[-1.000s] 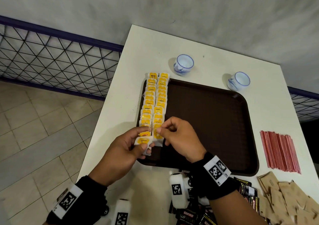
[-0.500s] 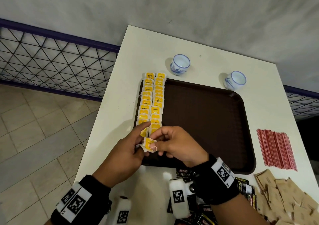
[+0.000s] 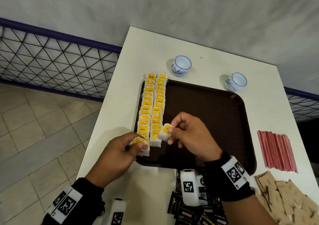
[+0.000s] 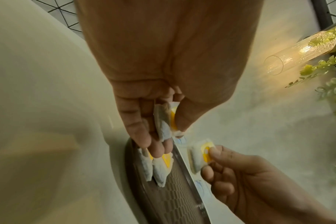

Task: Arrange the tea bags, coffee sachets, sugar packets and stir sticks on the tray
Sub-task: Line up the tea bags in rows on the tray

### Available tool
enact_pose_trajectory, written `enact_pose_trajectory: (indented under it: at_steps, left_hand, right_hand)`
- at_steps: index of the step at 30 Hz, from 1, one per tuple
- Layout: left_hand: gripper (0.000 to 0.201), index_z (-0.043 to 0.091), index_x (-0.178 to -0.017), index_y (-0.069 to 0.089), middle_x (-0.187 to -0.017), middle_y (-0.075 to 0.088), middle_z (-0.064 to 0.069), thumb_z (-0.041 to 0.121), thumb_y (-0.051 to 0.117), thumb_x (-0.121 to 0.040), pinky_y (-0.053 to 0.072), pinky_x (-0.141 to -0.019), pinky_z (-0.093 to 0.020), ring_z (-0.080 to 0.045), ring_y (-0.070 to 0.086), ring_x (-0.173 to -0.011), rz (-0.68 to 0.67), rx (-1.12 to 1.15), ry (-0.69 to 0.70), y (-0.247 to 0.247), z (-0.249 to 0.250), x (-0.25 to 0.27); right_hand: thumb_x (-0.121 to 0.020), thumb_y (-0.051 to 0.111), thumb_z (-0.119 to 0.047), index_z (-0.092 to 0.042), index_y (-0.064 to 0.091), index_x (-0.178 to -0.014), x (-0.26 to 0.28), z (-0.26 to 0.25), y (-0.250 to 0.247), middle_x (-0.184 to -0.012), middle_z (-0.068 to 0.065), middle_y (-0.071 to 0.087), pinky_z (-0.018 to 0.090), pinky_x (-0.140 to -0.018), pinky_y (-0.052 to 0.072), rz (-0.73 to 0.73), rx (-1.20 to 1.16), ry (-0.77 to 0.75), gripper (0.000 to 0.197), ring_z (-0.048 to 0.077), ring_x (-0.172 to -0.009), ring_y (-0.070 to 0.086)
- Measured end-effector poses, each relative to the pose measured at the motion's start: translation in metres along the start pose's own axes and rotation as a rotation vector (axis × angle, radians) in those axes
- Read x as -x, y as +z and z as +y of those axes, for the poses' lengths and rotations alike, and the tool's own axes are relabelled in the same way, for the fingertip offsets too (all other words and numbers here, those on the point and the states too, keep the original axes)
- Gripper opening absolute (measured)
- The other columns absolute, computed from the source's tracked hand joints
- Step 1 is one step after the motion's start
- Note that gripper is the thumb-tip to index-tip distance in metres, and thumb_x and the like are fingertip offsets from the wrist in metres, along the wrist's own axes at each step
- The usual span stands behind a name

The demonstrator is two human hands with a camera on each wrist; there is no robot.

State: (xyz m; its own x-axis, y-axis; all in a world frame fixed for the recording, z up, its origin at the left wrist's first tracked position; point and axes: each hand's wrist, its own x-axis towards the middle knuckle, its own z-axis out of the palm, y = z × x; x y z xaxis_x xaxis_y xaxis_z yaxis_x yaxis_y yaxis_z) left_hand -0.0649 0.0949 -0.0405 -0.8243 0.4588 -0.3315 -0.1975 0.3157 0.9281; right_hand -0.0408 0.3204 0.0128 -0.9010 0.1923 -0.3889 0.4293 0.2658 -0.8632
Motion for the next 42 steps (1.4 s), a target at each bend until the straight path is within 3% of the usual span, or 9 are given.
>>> enact_pose_trajectory:
  at_steps: [10, 16, 19, 24, 26, 30, 33, 39, 42]
  left_hand:
    - [0.019, 0.021, -0.103, 0.075, -0.092, 0.077, 0.008, 0.018, 0.055, -0.102, 0.058, -0.065, -0.022, -0.009, 0.073, -0.086, 0.053, 0.064, -0.032, -0.003, 0.000, 0.001]
    - [0.021, 0.023, -0.109, 0.073, -0.105, 0.067, 0.003, 0.018, 0.054, -0.102, 0.060, -0.069, -0.026, -0.015, 0.071, -0.092, 0.087, 0.045, 0.013, -0.003, -0.003, 0.000]
    - [0.023, 0.023, -0.113, 0.073, -0.102, 0.065, 0.006, 0.019, 0.055, -0.101, 0.061, -0.070, -0.026, -0.012, 0.069, -0.093, 0.074, 0.033, 0.037, -0.003, -0.005, 0.001]
    - [0.020, 0.031, -0.107, 0.075, -0.099, 0.072, 0.021, 0.021, 0.062, -0.096, 0.056, -0.079, -0.016, -0.004, 0.068, -0.097, 0.026, 0.005, 0.083, -0.003, -0.004, 0.004]
    - [0.018, 0.030, -0.105, 0.076, -0.096, 0.074, 0.018, 0.019, 0.067, -0.093, 0.054, -0.080, -0.015, -0.005, 0.068, -0.094, 0.029, -0.012, 0.090, -0.002, -0.004, 0.005]
    - [0.021, 0.035, -0.093, 0.077, -0.083, 0.072, 0.010, 0.014, 0.074, -0.089, 0.054, -0.069, -0.020, -0.013, 0.066, -0.079, 0.026, -0.022, 0.083, -0.002, -0.003, 0.004]
    - [0.023, 0.035, -0.091, 0.076, -0.080, 0.071, 0.013, 0.013, 0.074, -0.090, 0.049, -0.065, -0.014, -0.009, 0.065, -0.076, 0.002, -0.044, 0.094, -0.001, -0.001, 0.003]
    - [0.028, 0.044, -0.097, 0.072, -0.097, 0.073, 0.028, 0.016, 0.070, -0.093, 0.050, -0.084, -0.006, 0.005, 0.066, -0.098, -0.064, -0.081, 0.061, 0.002, 0.004, 0.003]
    - [0.025, 0.040, -0.107, 0.073, -0.113, 0.072, 0.024, 0.019, 0.069, -0.094, 0.047, -0.097, -0.008, 0.005, 0.063, -0.111, -0.083, -0.146, 0.061, 0.006, 0.005, 0.001]
  right_hand:
    - [-0.095, 0.064, -0.010, -0.008, 0.056, -0.093, -0.001, 0.025, 0.017, -0.066, 0.003, 0.068, 0.026, -0.048, 0.048, -0.181, 0.164, 0.106, 0.008, 0.019, -0.060, 0.070]
    - [-0.093, 0.068, -0.012, -0.012, 0.058, -0.089, -0.011, 0.029, 0.031, -0.070, 0.009, 0.067, 0.025, -0.045, 0.047, -0.156, 0.194, 0.104, 0.010, 0.017, -0.057, 0.070]
    - [-0.092, 0.069, -0.012, -0.013, 0.060, -0.088, -0.012, 0.033, 0.034, -0.078, 0.018, 0.068, 0.023, -0.045, 0.045, -0.120, 0.203, 0.071, 0.010, 0.018, -0.056, 0.070]
    - [-0.090, 0.071, -0.014, -0.013, 0.061, -0.088, -0.014, 0.037, 0.035, -0.068, 0.000, 0.064, 0.017, -0.047, 0.043, -0.077, 0.203, 0.064, 0.010, 0.018, -0.057, 0.070]
    - [-0.090, 0.072, -0.014, -0.013, 0.061, -0.089, -0.015, 0.037, 0.035, -0.069, 0.000, 0.065, 0.017, -0.047, 0.044, -0.066, 0.201, 0.070, 0.010, 0.018, -0.056, 0.070]
    - [-0.088, 0.073, -0.012, -0.011, 0.060, -0.089, -0.015, 0.037, 0.036, -0.071, 0.004, 0.065, 0.019, -0.046, 0.045, -0.039, 0.160, 0.088, 0.014, 0.017, -0.055, 0.068]
    - [-0.088, 0.074, -0.012, -0.012, 0.059, -0.090, -0.013, 0.037, 0.036, -0.071, 0.007, 0.065, 0.022, -0.046, 0.047, -0.028, 0.143, 0.095, 0.016, 0.019, -0.056, 0.068]
    - [-0.089, 0.074, -0.015, -0.013, 0.059, -0.091, -0.011, 0.038, 0.034, -0.074, 0.008, 0.068, 0.022, -0.047, 0.048, 0.001, 0.127, 0.079, 0.016, 0.017, -0.055, 0.068]
    - [-0.090, 0.073, -0.019, -0.014, 0.060, -0.092, -0.007, 0.037, 0.025, -0.074, 0.003, 0.066, 0.020, -0.047, 0.046, 0.061, 0.125, 0.070, 0.014, 0.016, -0.054, 0.067]
